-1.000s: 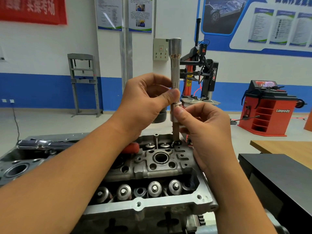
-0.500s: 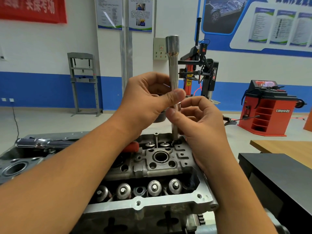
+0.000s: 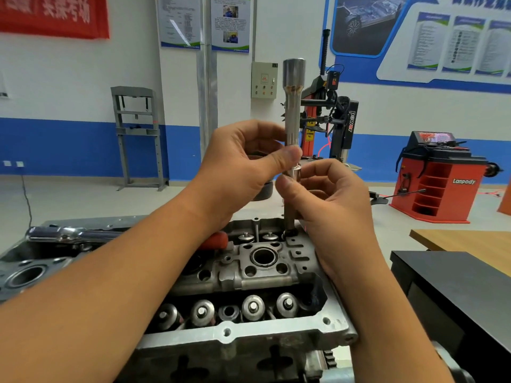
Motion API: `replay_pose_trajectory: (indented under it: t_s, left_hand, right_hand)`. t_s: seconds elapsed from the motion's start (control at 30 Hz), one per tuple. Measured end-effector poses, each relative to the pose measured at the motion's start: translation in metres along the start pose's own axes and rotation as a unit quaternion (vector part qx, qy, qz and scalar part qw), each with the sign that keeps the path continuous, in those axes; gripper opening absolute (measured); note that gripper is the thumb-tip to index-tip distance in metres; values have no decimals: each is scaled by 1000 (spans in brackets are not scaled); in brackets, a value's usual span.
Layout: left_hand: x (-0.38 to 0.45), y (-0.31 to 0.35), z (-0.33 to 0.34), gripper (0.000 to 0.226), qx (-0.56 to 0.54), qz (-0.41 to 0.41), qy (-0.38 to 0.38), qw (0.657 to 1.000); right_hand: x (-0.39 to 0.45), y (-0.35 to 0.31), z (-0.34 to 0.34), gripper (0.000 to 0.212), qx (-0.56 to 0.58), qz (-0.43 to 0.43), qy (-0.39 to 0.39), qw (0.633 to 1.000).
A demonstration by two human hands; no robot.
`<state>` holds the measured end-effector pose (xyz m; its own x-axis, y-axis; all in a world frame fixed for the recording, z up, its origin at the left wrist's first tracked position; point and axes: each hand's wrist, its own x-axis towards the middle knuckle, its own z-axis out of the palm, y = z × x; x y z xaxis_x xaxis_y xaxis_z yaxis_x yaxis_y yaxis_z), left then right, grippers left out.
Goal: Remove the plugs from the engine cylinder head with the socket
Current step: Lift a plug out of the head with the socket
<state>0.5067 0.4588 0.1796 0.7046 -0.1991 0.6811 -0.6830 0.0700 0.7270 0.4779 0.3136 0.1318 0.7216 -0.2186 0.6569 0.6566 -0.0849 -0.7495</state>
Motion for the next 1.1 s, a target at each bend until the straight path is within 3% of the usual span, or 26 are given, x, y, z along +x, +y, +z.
replay_pose_trajectory:
  t_s: [0.1, 0.27, 0.4, 0.5, 0.6, 0.7, 0.8, 0.9, 1.0, 1.1]
  left_hand:
    - [0, 0, 1, 24, -32, -17, -23, 999]
    - [0, 0, 1, 20, -28, -13, -27, 999]
    - [0, 0, 0, 42, 13, 1, 16, 1000]
    - [-1, 0, 1, 22, -27, -17, -27, 999]
    - [-1, 1, 1, 21, -25, -27, -49, 998]
    - [-2, 4, -1, 14, -13, -13, -29, 999]
    - [-2, 3, -1, 32, 7, -12, 5, 1000]
    - [-2, 3, 1, 17, -36, -29, -31, 998]
    - [-2, 3, 1, 18, -26, -30, -43, 998]
    - [-2, 3, 1, 10, -10, -18, -16, 1000]
  right_hand:
    - [1, 2, 0, 10, 20, 5, -10, 1000]
    - [2, 0, 3, 12, 30, 20, -32, 999]
    - [0, 0, 0, 21, -7, -9, 8, 1000]
    - [0, 1, 0, 18, -11, -4, 26, 1000]
    - [2, 1, 1, 14, 3, 16, 18, 1000]
    - [1, -1, 0, 18, 7, 18, -9, 1000]
    - [0, -1, -1, 22, -22, -3, -9, 1000]
    - [0, 1, 0, 5, 0, 1, -27, 1000]
    - [1, 1, 1, 16, 9, 13, -48, 999]
    - [1, 1, 1, 8, 7, 11, -31, 999]
